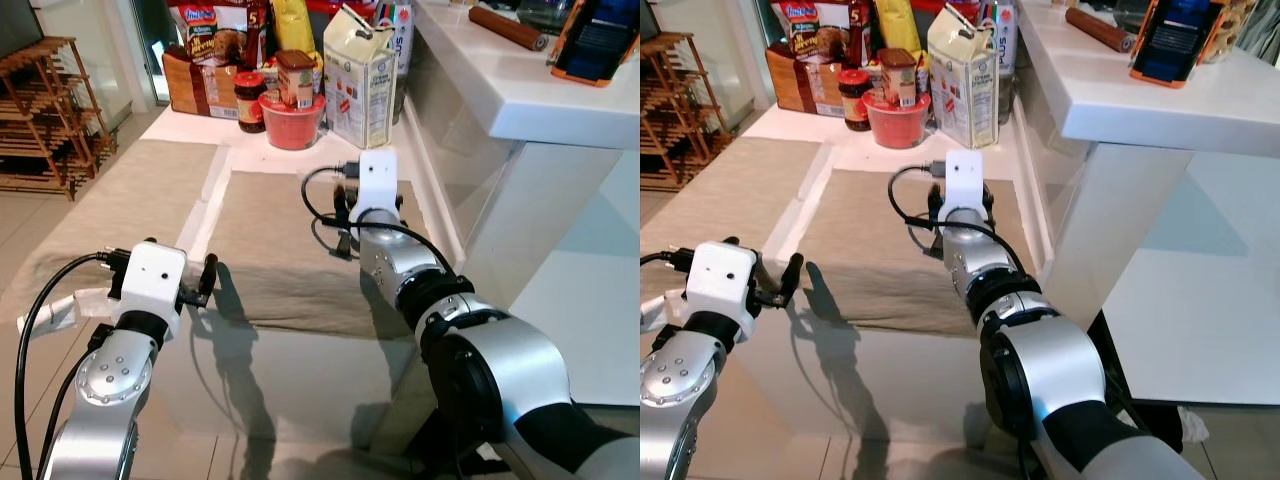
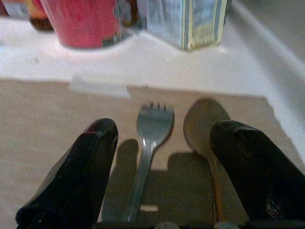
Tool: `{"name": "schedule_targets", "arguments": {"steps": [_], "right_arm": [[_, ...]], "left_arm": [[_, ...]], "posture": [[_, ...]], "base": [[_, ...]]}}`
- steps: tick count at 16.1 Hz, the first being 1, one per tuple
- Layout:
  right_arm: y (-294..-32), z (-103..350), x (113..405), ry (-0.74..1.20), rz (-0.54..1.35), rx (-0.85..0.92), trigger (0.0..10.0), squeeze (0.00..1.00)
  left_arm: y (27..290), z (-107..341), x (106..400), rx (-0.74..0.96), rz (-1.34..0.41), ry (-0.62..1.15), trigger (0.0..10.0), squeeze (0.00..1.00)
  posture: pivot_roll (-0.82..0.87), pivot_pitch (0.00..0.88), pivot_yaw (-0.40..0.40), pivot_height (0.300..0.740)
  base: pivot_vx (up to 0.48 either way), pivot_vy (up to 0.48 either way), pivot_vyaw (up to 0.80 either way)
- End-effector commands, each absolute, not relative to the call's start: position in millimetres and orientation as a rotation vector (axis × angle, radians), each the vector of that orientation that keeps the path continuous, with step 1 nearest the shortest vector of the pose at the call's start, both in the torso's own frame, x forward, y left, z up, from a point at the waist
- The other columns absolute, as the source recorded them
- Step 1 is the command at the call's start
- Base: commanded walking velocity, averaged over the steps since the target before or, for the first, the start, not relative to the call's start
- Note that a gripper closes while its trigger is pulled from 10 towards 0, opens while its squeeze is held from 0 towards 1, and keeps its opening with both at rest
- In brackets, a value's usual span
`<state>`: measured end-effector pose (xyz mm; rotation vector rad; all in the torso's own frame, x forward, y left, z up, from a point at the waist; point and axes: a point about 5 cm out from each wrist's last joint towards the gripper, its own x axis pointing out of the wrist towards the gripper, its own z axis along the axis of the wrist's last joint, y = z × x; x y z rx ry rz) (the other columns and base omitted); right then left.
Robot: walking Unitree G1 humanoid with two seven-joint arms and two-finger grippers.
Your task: Setting the table
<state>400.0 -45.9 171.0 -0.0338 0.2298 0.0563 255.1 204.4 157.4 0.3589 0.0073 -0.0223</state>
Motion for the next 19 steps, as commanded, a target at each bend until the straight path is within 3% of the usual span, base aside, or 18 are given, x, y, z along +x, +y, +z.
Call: {"name": "schedule_targets", "arguments": {"steps": [1, 7, 19], "right_arm": [[-49.7, 167.8, 400.1, 0.277, 0.037, -0.051, 10.0, 0.0], [-45.0, 156.4, 395.1, 0.404, 0.071, -0.021, 10.0, 0.0], [-35.8, 179.4, 400.7, 0.257, 0.108, -0.126, 10.0, 0.0]], "left_arm": [[201.0, 157.0, 257.9, 0.362, -0.036, 0.005, 10.0, 0.0], [199.0, 157.2, 260.7, 0.358, -0.039, -0.005, 10.0, 0.0], [199.0, 158.8, 261.5, 0.353, -0.027, -0.018, 10.0, 0.0]], "posture": [[0.23, 0.0, -0.058, 0.736], [0.22, 0.0, -0.068, 0.736], [0.22, 0.0, -0.075, 0.736]], "base": [[0.0, 0.0, 0.0], [0.0, 0.0, 0.0], [0.0, 0.0, 0.0]]}}
